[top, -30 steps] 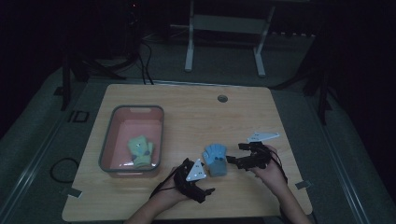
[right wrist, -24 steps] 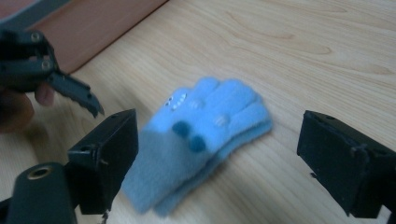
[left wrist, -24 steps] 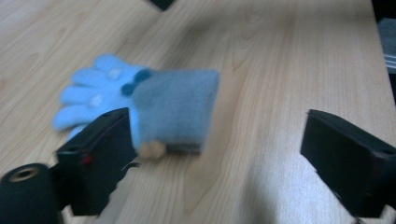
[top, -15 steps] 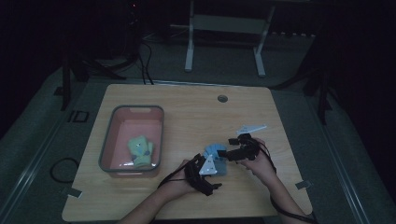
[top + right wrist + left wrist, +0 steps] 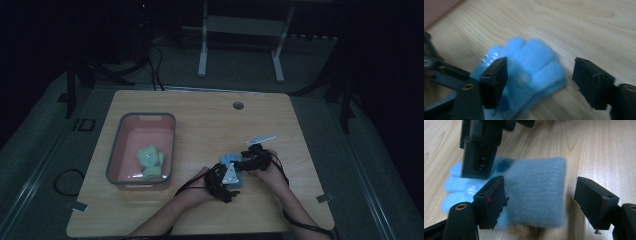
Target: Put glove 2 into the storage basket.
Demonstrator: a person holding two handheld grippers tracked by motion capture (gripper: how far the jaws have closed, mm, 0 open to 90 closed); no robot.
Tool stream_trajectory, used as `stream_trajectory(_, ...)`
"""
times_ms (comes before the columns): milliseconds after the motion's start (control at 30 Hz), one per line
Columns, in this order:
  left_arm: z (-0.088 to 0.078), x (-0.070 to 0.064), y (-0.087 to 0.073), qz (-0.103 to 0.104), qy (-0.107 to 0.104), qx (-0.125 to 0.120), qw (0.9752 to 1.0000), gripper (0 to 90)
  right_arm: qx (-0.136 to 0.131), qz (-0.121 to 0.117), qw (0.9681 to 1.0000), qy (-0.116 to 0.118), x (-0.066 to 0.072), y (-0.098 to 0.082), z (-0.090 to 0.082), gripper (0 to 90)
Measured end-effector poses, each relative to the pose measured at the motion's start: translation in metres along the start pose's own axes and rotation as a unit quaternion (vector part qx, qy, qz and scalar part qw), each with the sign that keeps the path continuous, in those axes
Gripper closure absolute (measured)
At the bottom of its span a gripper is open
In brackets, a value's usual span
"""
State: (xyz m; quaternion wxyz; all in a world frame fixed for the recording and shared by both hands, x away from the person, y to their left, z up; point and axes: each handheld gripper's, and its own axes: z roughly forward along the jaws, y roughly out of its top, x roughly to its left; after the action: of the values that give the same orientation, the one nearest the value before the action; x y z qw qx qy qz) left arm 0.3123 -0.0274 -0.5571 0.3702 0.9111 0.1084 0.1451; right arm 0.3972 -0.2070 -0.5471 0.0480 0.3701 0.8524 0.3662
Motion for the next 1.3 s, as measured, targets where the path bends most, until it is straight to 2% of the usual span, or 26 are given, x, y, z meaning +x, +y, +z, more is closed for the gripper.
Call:
stream_trajectory(167, 0.001, 0.0, 0.0, 0.008, 0.008, -0.001, 0.9999, 34.9, 0.001, -0.005, 1.0, -0.008, 0.002, -0.003, 0.003, 30.0)
stream_trajectory(233, 0.002, -0.001, 0.0, 0.009, 0.012, -0.001, 0.9999, 39.1, 0.005, -0.023, 0.9995, -0.023, 0.006, -0.004, 0.004, 31.0)
stream_trajectory(367, 0.002, -0.001, 0.001, 0.013, 0.01, 0.002, 0.9999, 46.9, 0.009, -0.035, 0.9989, -0.03, 0.012, -0.005, 0.003, 36.8)
stream_trajectory(400, 0.002, -0.001, 0.001, 0.012, 0.009, 0.003, 0.9999, 48.4, 0.008, -0.037, 0.9989, -0.028, 0.012, -0.006, 0.003, 41.0)
stream_trajectory(467, 0.002, -0.002, 0.002, 0.014, 0.005, 0.004, 0.9999, 54.1, 0.01, -0.037, 0.999, -0.023, 0.012, -0.005, 0.003, 43.9)
stream_trajectory(600, 0.001, 0.0, 0.003, 0.01, 0.003, 0.013, 0.9999, 63.6, 0.019, -0.034, 0.9993, 0.0, 0.012, -0.003, 0.002, 60.6)
stream_trajectory(700, 0.0, 0.002, 0.005, 0.003, -0.002, 0.015, 0.9999, 70.0, 0.024, -0.025, 0.9992, 0.02, 0.01, -0.001, 0.004, 67.9)
stream_trajectory(767, -0.001, 0.004, 0.005, 0.0, -0.007, 0.015, 0.9999, 72.9, 0.028, -0.009, 0.9991, 0.032, 0.008, 0.0, 0.005, 71.7)
stream_trajectory(867, -0.003, 0.007, 0.005, -0.013, -0.015, 0.013, 0.9997, 75.1, 0.031, 0.007, 0.9986, 0.043, 0.008, 0.002, 0.006, 75.3)
stream_trajectory(967, -0.006, 0.009, 0.008, -0.01, -0.021, 0.021, 0.9995, 76.1, 0.034, 0.021, 0.998, 0.05, 0.008, 0.003, 0.007, 76.6)
stream_trajectory(1067, -0.012, 0.01, 0.01, -0.005, -0.019, 0.024, 0.9995, 76.4, 0.029, 0.032, 0.9973, 0.06, 0.008, 0.006, 0.005, 77.1)
stream_trajectory(1167, -0.022, 0.011, 0.012, 0.003, -0.013, 0.031, 0.9994, 76.7, 0.02, 0.036, 0.9967, 0.07, 0.009, 0.01, 0.002, 77.1)
stream_trajectory(1233, -0.025, 0.012, 0.013, 0.001, -0.012, 0.031, 0.9994, 76.7, 0.02, 0.032, 0.9969, 0.069, 0.011, 0.012, 0.001, 77.2)
stream_trajectory(1300, -0.037, 0.014, 0.016, 0.007, -0.004, 0.037, 0.9993, 76.7, 0.011, 0.019, 0.9974, 0.069, 0.019, 0.021, -0.002, 77.2)
